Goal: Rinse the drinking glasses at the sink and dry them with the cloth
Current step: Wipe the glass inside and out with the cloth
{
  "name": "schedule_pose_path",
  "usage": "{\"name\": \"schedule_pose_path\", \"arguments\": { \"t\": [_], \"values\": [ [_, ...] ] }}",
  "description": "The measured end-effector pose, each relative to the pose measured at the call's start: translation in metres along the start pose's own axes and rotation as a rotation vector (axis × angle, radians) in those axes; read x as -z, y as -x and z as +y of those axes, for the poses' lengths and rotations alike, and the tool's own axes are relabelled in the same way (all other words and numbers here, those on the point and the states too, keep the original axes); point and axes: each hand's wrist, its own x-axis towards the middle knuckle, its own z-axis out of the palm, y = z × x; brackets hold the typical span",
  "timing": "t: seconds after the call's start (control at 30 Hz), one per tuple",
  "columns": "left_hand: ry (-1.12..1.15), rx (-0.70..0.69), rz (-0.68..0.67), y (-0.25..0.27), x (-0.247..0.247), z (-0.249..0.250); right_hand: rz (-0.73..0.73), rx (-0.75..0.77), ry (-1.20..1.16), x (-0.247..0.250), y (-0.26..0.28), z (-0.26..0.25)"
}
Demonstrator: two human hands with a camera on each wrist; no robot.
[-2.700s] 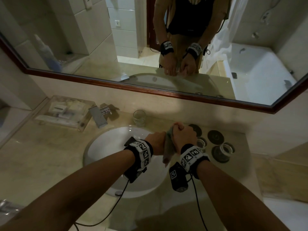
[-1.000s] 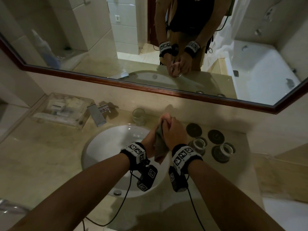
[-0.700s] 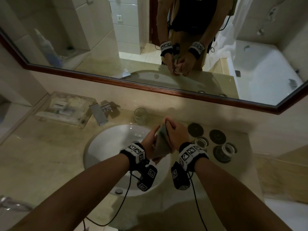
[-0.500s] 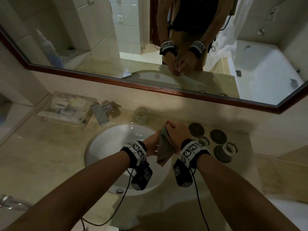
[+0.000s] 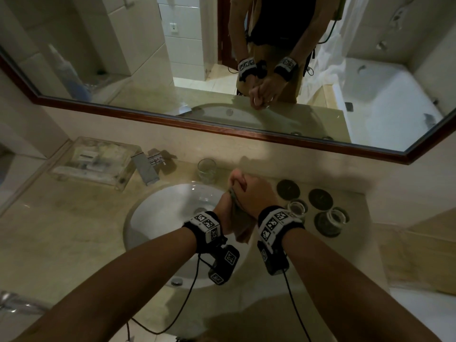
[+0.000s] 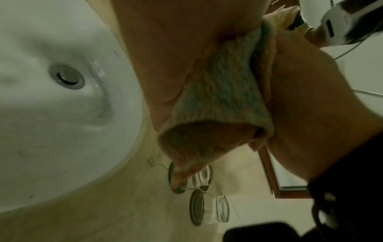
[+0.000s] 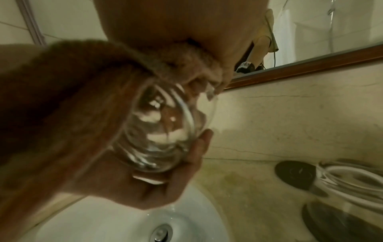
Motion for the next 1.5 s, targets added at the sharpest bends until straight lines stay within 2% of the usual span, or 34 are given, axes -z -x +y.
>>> {"name": "schedule_pose_path", "arguments": {
  "t": [0.17,0.3,0.37,0.43,0.5,0.57,0.67,0.8,0.9,1.03,1.17,1.33,1.43,1.5],
  "values": [
    [0.111,0.011,-0.051,0.005,0.003,0.003,-0.032,-0.012,-0.187,-0.001,0.005,0.011],
    [0.041,0.035,-0.058,0.006,0.009,0.002,0.003,-0.027,0.064,-0.003,0.005,0.019],
    [0.034,0.041,-0.089,0.008,0.011,0.004,0.064,-0.089,0.203,-0.001,0.007,0.014],
    [0.024,0.004,-0.101,0.008,0.012,0.005,0.085,-0.208,0.236,0.001,0.009,0.008],
    [0.004,-0.035,-0.05,0.01,0.011,0.006,-0.004,-0.391,0.089,-0.003,0.009,0.003],
    [-0.034,-0.068,0.002,0.015,0.004,0.01,-0.089,-0.574,-0.195,-0.011,0.006,-0.002],
    [-0.151,-0.088,0.113,0.016,-0.002,0.011,-0.069,-0.668,-0.549,-0.02,0.004,-0.005],
    [-0.362,-0.055,0.288,0.007,0.005,0.007,-0.112,-0.663,-0.716,-0.016,0.005,0.005],
    [-0.487,-0.019,0.311,0.004,0.008,0.008,-0.178,-0.609,-0.732,-0.013,0.004,0.012],
    [-0.527,-0.031,0.326,0.004,0.004,0.011,-0.156,-0.58,-0.702,-0.015,-0.001,0.02],
    [-0.681,-0.087,0.299,0.007,0.0,0.014,-0.158,-0.584,-0.677,-0.015,-0.006,0.028],
    [-1.023,-0.211,0.236,-0.002,0.017,0.018,-0.216,-0.496,-0.573,0.002,-0.003,0.027],
    [-1.027,-0.318,0.211,-0.008,0.032,0.018,-0.262,-0.461,-0.537,0.01,-0.001,0.032],
    [-0.995,-0.34,0.149,0.002,0.032,0.028,-0.28,-0.436,-0.488,0.014,0.001,0.035]
  ]
}}
